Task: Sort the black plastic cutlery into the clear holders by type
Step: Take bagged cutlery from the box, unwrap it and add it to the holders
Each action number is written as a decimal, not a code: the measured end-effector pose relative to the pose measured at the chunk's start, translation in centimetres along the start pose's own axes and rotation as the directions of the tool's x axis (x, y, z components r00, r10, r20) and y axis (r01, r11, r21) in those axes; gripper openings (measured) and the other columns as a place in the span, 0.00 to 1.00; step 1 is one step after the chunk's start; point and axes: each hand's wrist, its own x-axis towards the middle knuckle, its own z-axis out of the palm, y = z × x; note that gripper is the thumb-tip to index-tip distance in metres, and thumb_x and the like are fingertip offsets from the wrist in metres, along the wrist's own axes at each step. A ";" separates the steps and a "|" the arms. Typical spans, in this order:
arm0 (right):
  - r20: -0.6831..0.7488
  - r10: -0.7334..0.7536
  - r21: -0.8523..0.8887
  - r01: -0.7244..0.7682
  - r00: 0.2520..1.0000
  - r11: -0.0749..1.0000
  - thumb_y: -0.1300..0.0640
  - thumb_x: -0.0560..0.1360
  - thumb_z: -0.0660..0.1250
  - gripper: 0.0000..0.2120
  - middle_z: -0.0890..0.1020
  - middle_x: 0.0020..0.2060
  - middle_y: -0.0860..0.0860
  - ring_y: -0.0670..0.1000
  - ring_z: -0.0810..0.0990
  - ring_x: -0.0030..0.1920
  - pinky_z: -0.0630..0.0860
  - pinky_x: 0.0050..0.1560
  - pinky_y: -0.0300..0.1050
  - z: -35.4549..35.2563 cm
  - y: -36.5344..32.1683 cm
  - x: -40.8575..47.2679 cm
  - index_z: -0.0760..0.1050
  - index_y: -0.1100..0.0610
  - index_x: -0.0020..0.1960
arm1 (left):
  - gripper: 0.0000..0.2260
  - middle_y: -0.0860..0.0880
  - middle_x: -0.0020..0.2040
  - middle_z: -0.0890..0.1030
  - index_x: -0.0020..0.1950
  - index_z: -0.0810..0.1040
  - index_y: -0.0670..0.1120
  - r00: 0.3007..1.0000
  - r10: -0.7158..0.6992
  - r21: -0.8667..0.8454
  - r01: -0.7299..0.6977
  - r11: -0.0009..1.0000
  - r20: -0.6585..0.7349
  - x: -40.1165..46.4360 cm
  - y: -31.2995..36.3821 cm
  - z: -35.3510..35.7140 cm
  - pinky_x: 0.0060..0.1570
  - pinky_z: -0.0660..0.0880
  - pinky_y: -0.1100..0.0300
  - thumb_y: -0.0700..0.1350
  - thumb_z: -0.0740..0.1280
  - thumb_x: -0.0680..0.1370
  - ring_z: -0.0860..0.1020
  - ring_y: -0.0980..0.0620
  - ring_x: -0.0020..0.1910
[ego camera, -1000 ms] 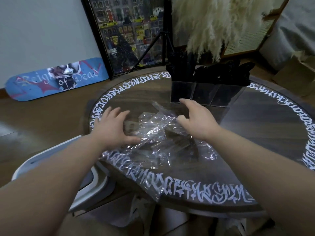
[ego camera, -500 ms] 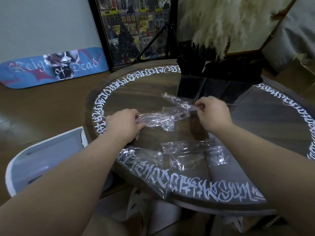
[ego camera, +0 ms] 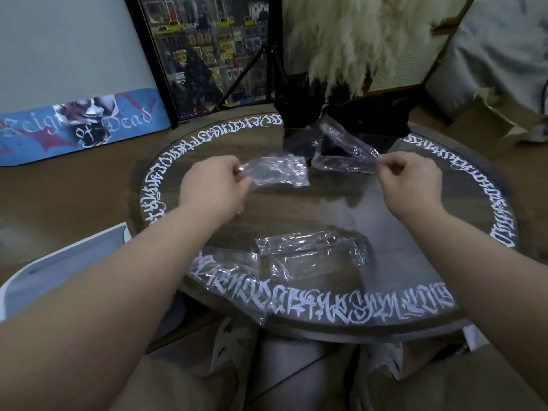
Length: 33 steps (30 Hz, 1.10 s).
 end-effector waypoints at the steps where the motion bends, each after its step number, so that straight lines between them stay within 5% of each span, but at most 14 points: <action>1: -0.014 0.014 0.039 -0.013 1.000 0.999 0.60 0.75 0.64 0.10 0.83 0.48 0.54 0.56 0.79 0.52 0.71 0.54 0.44 -0.5 0.1 -0.2 0.81 0.56 0.53 | 0.10 0.50 0.39 0.79 0.39 0.74 0.49 0.998 0.048 0.020 -0.048 0.999 0.031 -0.7 1.5 0.0 0.42 0.74 0.55 0.53 0.67 0.75 0.77 0.45 0.43; 7: -0.061 0.003 0.127 0.005 0.998 0.992 0.62 0.77 0.60 0.17 0.79 0.53 0.55 0.54 0.77 0.52 0.66 0.53 0.39 -2.7 -0.3 -1.7 0.76 0.53 0.64 | 0.09 0.50 0.47 0.81 0.48 0.76 0.49 0.943 0.196 0.143 -0.241 0.960 0.271 -4.1 4.6 5.2 0.43 0.73 0.56 0.53 0.65 0.77 0.78 0.47 0.47; 10: 0.144 -0.183 -0.021 0.188 0.972 0.982 0.64 0.76 0.60 0.20 0.75 0.58 0.59 0.58 0.74 0.57 0.65 0.56 0.41 -1.5 -0.4 -3.7 0.73 0.57 0.67 | 0.11 0.49 0.49 0.79 0.53 0.77 0.47 0.935 0.192 0.114 -0.235 0.965 0.300 -4.3 4.3 7.0 0.44 0.71 0.56 0.54 0.66 0.77 0.77 0.47 0.49; 15: 0.695 -0.226 -0.096 0.400 0.682 0.911 0.49 0.77 0.59 0.35 0.50 0.78 0.51 0.54 0.50 0.77 0.53 0.75 0.55 2.0 0.2 -6.8 0.47 0.55 0.78 | 0.17 0.49 0.52 0.77 0.58 0.78 0.48 0.934 0.222 0.013 -0.235 0.972 0.281 -3.8 3.7 7.8 0.51 0.71 0.56 0.56 0.71 0.73 0.76 0.48 0.53; 18: 0.812 -0.193 -0.116 0.476 0.550 0.872 0.30 0.69 0.63 0.51 0.42 0.77 0.47 0.51 0.41 0.77 0.47 0.74 0.59 2.4 0.1 -7.2 0.39 0.52 0.78 | 0.22 0.49 0.62 0.73 0.62 0.78 0.49 0.931 0.223 -0.069 -0.212 0.975 0.290 -3.5 3.3 7.2 0.61 0.69 0.58 0.56 0.73 0.71 0.74 0.50 0.59; 21: 0.865 -0.146 -0.165 0.547 0.479 0.821 0.27 0.63 0.67 0.58 0.41 0.77 0.47 0.52 0.41 0.77 0.46 0.74 0.59 2.8 0.4 -6.8 0.39 0.50 0.78 | 0.26 0.51 0.68 0.69 0.65 0.76 0.50 0.944 0.224 -0.052 -0.218 0.975 0.243 -3.3 2.8 6.0 0.66 0.64 0.57 0.60 0.72 0.71 0.67 0.51 0.67; 26: 0.795 -0.161 -0.213 0.518 0.585 0.829 0.29 0.67 0.64 0.46 0.51 0.77 0.51 0.60 0.54 0.73 0.59 0.71 0.60 3.8 0.4 -5.6 0.49 0.44 0.77 | 0.33 0.50 0.73 0.65 0.71 0.70 0.50 0.942 0.210 0.048 -0.230 0.972 0.260 -2.8 0.1 1.4 0.71 0.60 0.51 0.67 0.65 0.71 0.60 0.49 0.73; 30: 0.650 -0.174 -0.312 0.468 0.740 0.827 0.32 0.73 0.60 0.34 0.69 0.66 0.53 0.58 0.65 0.65 0.65 0.63 0.55 4.5 0.3 -5.6 0.58 0.43 0.74 | 0.60 0.49 0.77 0.56 0.77 0.58 0.55 0.757 0.040 0.197 -0.221 0.955 0.652 -3.3 -3.8 -2.1 0.74 0.53 0.44 0.80 0.64 0.49 0.50 0.45 0.77; 33: 0.537 -0.188 -0.346 0.418 0.822 0.840 0.38 0.77 0.58 0.24 0.73 0.60 0.52 0.56 0.67 0.62 0.65 0.60 0.55 5.0 0.2 -6.1 0.65 0.44 0.70 | 0.57 0.49 0.78 0.50 0.77 0.51 0.59 0.643 -0.104 0.312 -0.218 0.925 0.759 -4.5 -6.4 -1.9 0.74 0.53 0.44 0.74 0.72 0.54 0.48 0.42 0.77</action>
